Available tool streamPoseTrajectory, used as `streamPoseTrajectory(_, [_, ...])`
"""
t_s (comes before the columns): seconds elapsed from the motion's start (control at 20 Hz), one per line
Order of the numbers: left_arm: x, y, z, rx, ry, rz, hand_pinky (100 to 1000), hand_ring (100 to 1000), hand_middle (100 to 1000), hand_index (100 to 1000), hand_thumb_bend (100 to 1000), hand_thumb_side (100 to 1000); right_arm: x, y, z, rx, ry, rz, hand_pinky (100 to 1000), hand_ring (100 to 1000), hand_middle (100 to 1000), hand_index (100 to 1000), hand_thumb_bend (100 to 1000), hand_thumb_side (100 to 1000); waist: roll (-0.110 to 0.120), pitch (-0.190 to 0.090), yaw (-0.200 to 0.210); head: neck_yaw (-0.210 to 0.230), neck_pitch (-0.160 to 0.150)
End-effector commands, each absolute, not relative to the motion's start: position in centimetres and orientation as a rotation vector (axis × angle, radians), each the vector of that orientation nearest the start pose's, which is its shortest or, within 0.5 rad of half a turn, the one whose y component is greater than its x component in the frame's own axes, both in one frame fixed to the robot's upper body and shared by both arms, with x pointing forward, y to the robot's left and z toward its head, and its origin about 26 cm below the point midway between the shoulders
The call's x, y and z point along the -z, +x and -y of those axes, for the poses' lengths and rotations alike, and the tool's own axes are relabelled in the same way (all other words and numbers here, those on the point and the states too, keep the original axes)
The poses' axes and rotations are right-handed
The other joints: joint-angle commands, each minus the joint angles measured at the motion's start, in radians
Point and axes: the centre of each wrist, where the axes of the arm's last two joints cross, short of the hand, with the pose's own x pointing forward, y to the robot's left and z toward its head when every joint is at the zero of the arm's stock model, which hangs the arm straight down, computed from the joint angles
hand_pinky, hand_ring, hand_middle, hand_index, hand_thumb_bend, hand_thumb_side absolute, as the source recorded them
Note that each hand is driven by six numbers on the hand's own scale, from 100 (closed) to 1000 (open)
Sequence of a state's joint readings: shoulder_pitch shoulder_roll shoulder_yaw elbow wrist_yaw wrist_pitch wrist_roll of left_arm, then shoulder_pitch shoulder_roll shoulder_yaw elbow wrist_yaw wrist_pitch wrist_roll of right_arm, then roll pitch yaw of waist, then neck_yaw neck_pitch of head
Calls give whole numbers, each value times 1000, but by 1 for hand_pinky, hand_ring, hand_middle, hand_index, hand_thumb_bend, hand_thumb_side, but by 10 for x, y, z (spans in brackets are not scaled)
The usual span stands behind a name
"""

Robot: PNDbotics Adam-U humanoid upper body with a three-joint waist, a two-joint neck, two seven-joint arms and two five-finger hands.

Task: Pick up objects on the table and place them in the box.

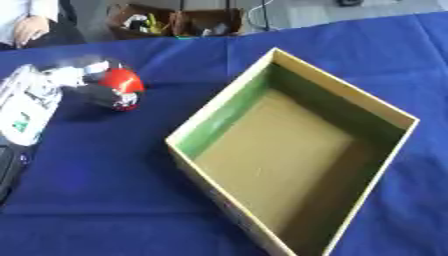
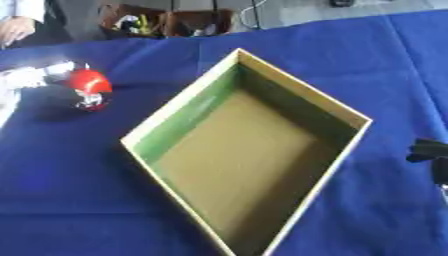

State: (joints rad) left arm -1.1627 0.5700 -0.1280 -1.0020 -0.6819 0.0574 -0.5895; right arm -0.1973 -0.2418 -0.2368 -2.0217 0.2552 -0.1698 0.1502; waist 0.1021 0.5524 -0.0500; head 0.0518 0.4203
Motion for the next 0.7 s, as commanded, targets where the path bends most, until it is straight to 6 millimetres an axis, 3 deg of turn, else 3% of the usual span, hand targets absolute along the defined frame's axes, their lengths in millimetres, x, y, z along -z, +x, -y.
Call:
streamPoseTrajectory(0.05, [-347,467,-288,1248,901,1469,311,445,576,810,116,414,-176,282,318,-464,-563,2246,898,870,608,744,100,883,9,-23,7,-1,-1])
streamPoseTrajectory(0.1, [-346,468,-288,1245,907,1469,287,417,552,786,129,373,-176,282,318,-462,-562,2245,899,870,608,745,100,884,9,-24,7,-2,-1])
streamPoseTrajectory(0.2, [-346,468,-288,1242,914,1469,287,417,552,786,129,373,-176,282,318,-461,-562,2243,899,870,608,745,100,884,10,-25,6,-2,-1])
streamPoseTrajectory(0.25, [-346,468,-288,1232,923,1468,288,416,538,778,100,291,-176,282,318,-461,-561,2241,901,871,607,745,100,891,11,-27,6,-2,-1])
streamPoseTrajectory(0.35, [-347,467,-288,1208,942,1472,290,422,536,771,100,274,-175,282,318,-460,-557,2239,901,871,607,745,100,891,12,-31,6,-3,0])
streamPoseTrajectory(0.7, [-357,462,-283,1181,973,1531,376,529,626,771,100,204,-174,281,318,-458,-546,2227,904,871,604,744,100,896,14,-44,11,-5,5])
